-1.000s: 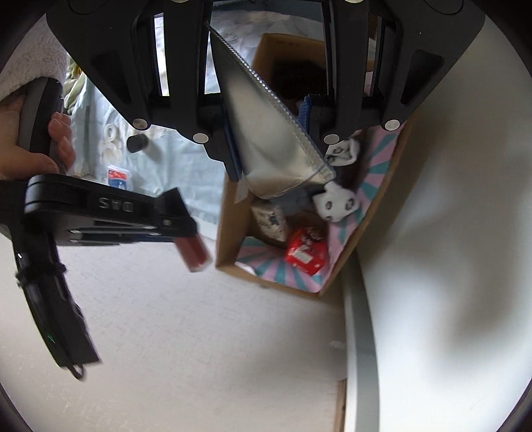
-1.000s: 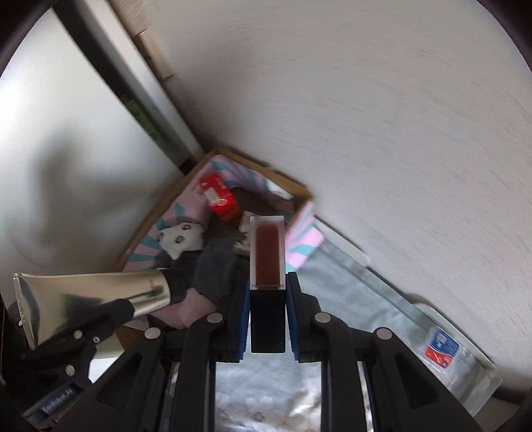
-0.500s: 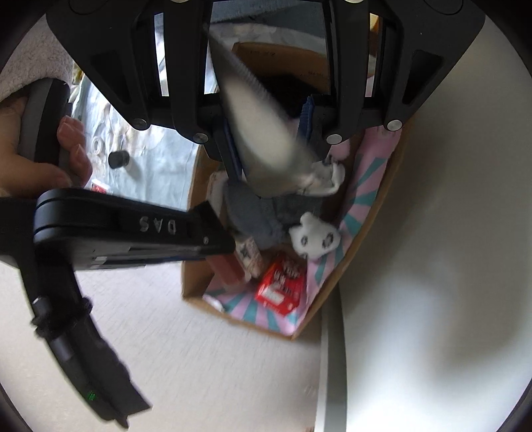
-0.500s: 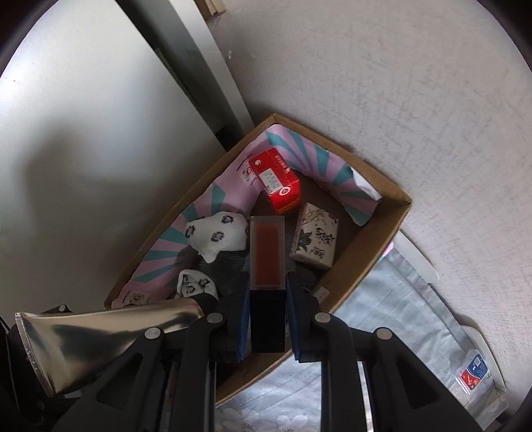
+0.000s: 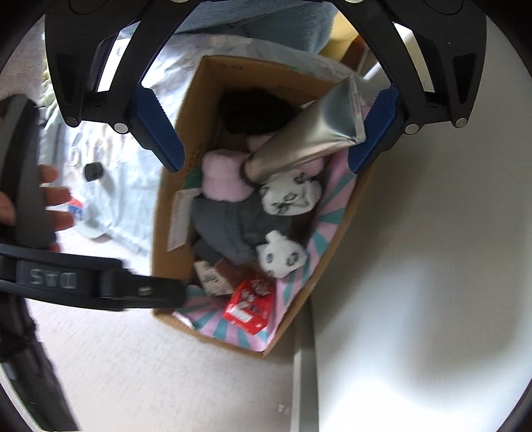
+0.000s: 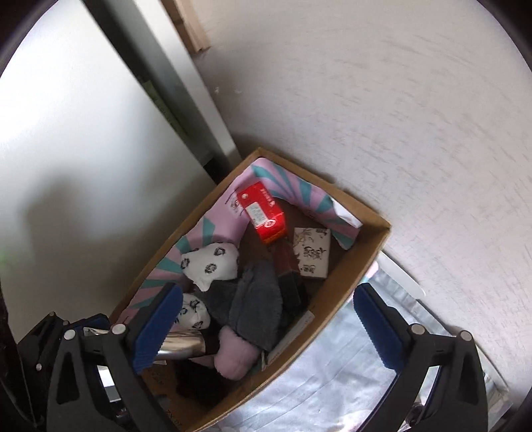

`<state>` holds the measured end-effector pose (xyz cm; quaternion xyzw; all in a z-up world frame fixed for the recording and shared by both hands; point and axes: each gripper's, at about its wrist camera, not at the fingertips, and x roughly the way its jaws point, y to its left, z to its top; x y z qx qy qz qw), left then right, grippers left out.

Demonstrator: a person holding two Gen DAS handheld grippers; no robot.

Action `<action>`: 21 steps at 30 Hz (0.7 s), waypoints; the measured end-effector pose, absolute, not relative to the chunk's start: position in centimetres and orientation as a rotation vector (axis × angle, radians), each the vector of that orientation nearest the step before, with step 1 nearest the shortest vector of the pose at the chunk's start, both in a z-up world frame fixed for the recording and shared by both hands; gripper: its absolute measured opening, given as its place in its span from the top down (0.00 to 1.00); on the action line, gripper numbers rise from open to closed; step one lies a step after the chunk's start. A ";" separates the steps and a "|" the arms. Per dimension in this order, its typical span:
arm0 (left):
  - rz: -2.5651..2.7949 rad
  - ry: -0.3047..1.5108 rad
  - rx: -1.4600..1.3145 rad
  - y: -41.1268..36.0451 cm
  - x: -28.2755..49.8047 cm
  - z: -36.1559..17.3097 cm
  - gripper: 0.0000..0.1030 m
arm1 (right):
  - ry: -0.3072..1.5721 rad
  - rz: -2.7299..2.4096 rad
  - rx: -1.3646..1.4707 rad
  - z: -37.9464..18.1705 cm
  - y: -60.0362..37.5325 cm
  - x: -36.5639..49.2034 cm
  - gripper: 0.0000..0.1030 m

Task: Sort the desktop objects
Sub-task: 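Carry tube and lipstick over the box and open both grippers, then move left gripper to the black cap bottle while right gripper approaches tape roll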

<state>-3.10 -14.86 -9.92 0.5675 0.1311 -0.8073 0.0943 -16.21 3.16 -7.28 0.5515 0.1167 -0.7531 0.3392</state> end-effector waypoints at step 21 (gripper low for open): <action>-2.447 0.216 1.610 -14.6 -2.1 -6.5 0.04 | 0.226 -2.073 1.441 -5.5 8.3 -15.3 0.01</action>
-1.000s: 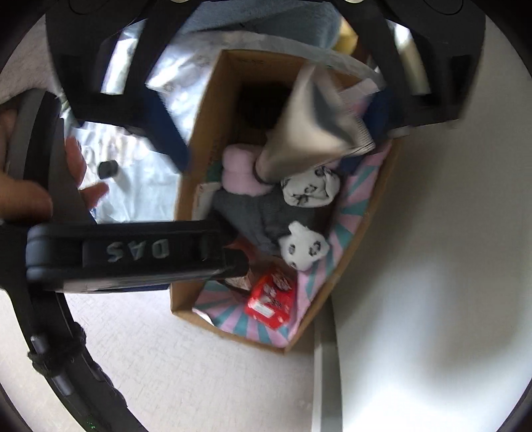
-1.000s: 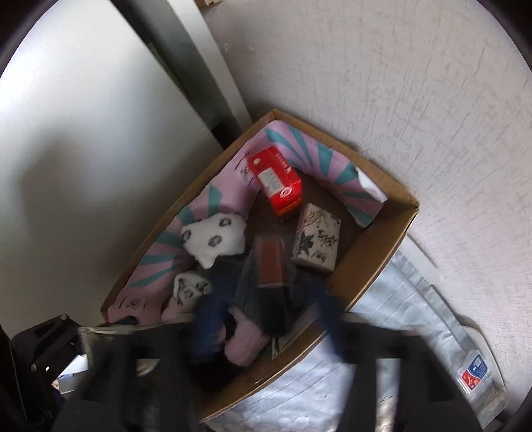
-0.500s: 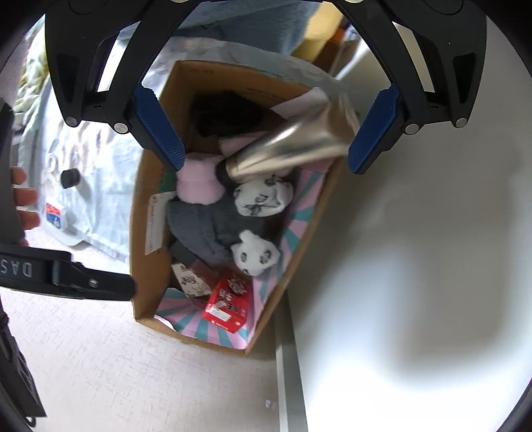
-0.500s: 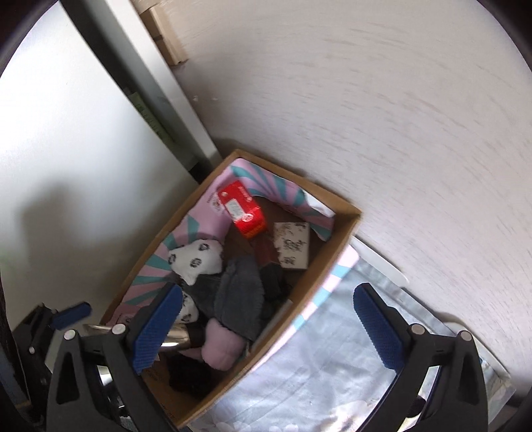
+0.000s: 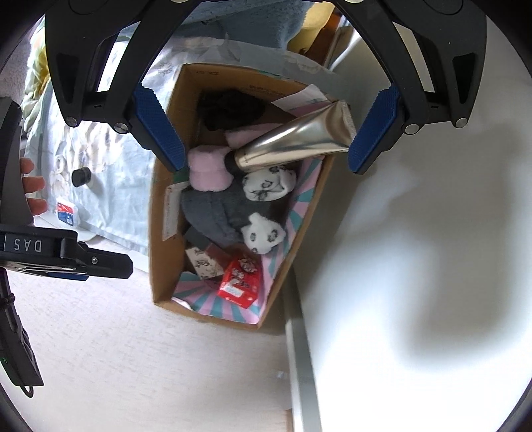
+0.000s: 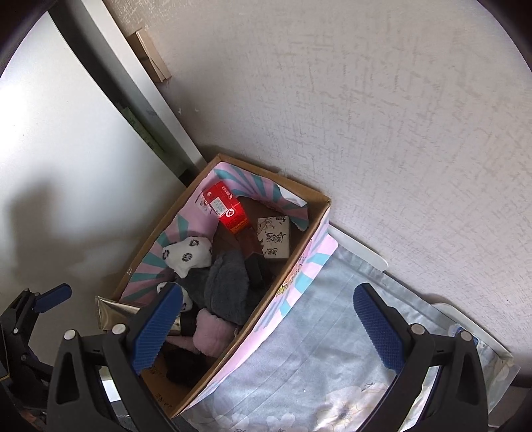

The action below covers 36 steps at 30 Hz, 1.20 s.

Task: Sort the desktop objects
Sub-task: 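Move left gripper to the black cap bottle while right gripper approaches tape roll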

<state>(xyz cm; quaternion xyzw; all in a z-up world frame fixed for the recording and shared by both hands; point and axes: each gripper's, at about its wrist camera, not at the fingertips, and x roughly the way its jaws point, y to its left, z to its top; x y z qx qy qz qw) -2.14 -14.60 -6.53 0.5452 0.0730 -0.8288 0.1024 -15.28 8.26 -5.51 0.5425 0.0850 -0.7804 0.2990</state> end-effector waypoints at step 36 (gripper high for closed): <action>-2.810 -0.216 2.003 13.0 -7.9 -14.2 0.04 | 0.061 -2.404 1.828 -12.9 39.5 -6.2 0.01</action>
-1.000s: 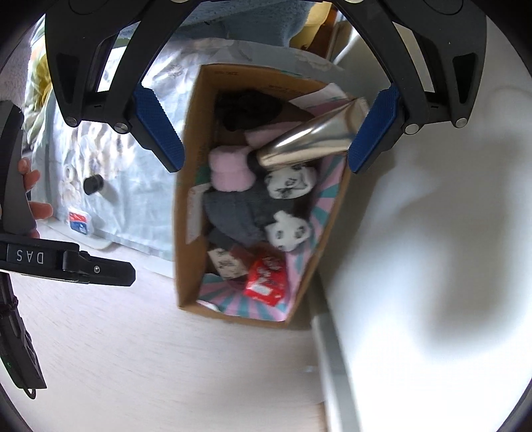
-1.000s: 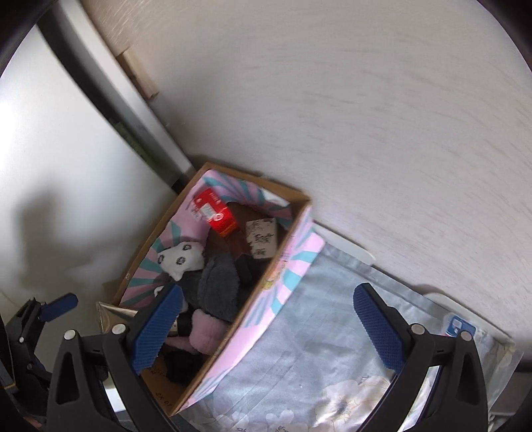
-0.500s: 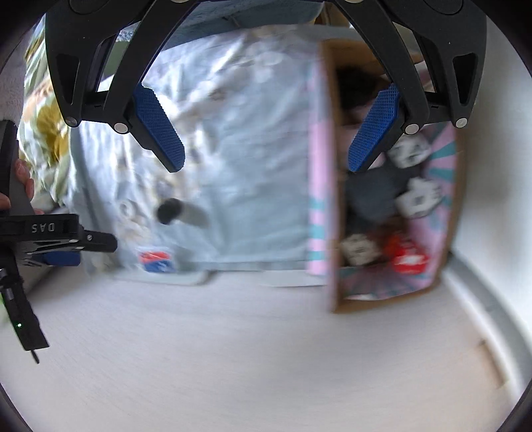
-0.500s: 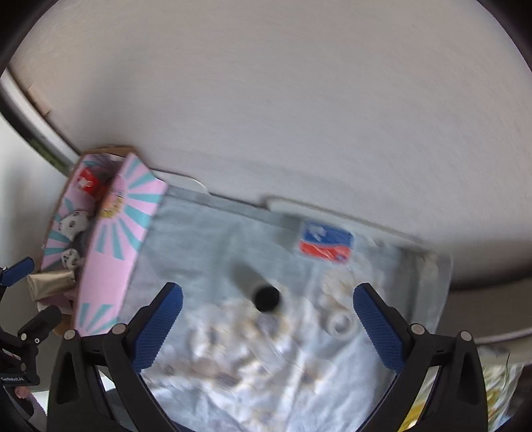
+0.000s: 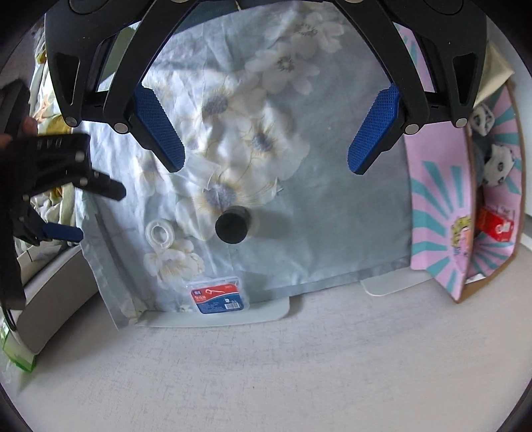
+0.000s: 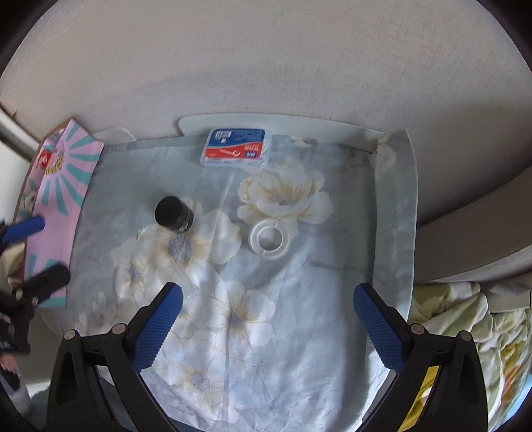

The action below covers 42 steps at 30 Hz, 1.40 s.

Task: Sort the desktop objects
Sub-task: 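Move left gripper to the black cap bottle while right gripper approaches tape roll, then grasp the black cap bottle with left gripper while right gripper grasps tape roll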

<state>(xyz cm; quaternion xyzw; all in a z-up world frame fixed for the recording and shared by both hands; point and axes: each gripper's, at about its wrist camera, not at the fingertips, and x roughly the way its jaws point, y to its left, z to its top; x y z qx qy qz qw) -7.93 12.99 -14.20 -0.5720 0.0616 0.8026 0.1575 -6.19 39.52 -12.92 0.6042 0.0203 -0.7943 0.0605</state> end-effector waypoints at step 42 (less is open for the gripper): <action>2.241 0.212 -1.613 16.6 -11.4 -22.4 0.69 | 0.163 -2.435 1.711 -18.8 39.5 -9.0 0.62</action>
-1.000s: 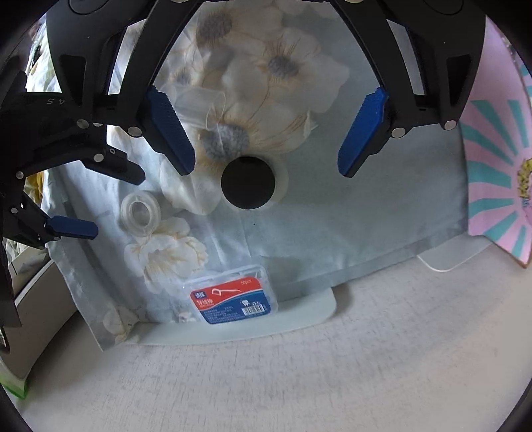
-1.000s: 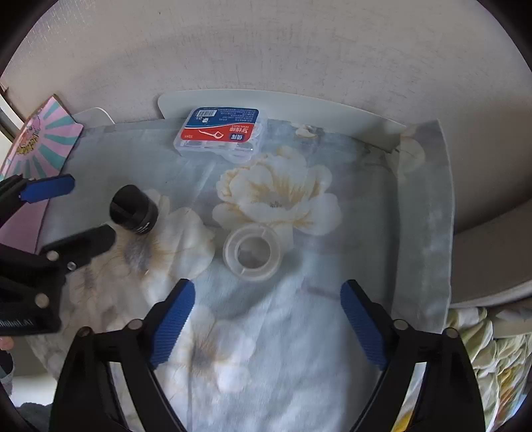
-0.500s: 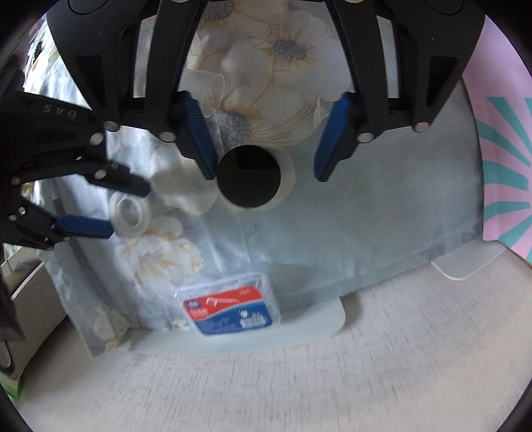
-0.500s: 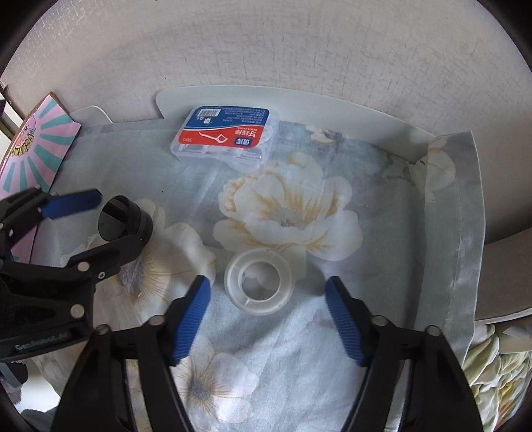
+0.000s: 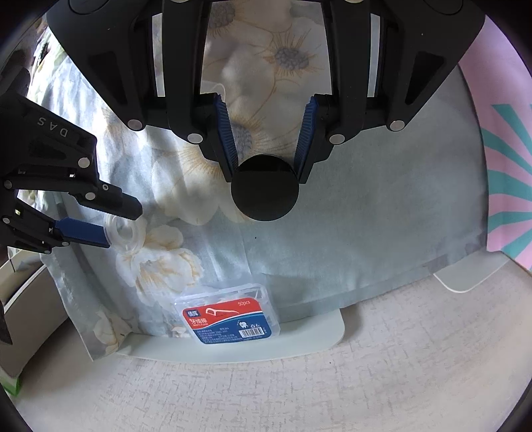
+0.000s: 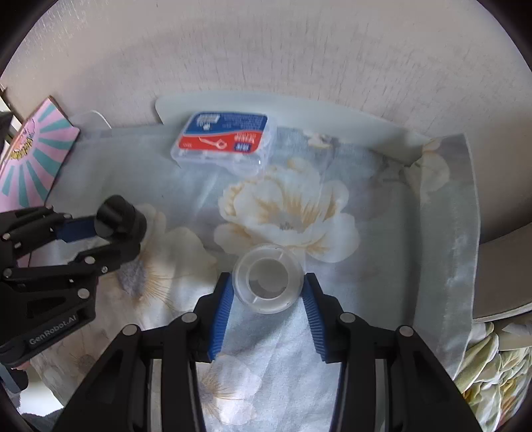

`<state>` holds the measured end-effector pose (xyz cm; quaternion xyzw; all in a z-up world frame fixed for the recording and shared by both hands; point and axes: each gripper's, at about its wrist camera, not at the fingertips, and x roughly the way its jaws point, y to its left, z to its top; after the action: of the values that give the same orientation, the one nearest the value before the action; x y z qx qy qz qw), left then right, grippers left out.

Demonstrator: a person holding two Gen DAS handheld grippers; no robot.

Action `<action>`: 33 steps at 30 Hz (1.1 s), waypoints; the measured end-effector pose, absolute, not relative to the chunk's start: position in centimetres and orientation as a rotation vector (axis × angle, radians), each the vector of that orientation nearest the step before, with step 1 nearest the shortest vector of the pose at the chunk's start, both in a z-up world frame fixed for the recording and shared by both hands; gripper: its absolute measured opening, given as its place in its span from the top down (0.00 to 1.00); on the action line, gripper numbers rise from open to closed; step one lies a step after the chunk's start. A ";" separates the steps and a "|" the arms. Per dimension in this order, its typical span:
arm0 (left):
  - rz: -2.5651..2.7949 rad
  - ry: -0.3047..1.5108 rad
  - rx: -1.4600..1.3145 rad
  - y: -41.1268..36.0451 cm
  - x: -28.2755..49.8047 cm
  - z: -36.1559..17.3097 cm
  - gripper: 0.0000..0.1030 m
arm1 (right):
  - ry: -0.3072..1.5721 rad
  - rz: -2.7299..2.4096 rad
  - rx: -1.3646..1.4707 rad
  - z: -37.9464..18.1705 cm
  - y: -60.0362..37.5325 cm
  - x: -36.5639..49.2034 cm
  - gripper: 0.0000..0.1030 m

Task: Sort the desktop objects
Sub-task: 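Grasp the black cap bottle with left gripper while right gripper grasps tape roll, then carry bottle and tape roll over the cardboard box and open both grippers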

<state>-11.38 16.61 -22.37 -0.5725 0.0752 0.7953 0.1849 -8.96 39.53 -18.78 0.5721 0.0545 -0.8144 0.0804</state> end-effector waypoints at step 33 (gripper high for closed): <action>2.483 0.038 -1.516 1.7 -10.5 -5.9 0.69 | 0.261 -2.348 1.530 -6.1 29.3 -12.4 0.62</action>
<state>-10.48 1.69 -5.93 -0.5176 0.0130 0.8477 0.1157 -12.43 29.27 -6.07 0.5363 0.0915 -0.8231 0.1627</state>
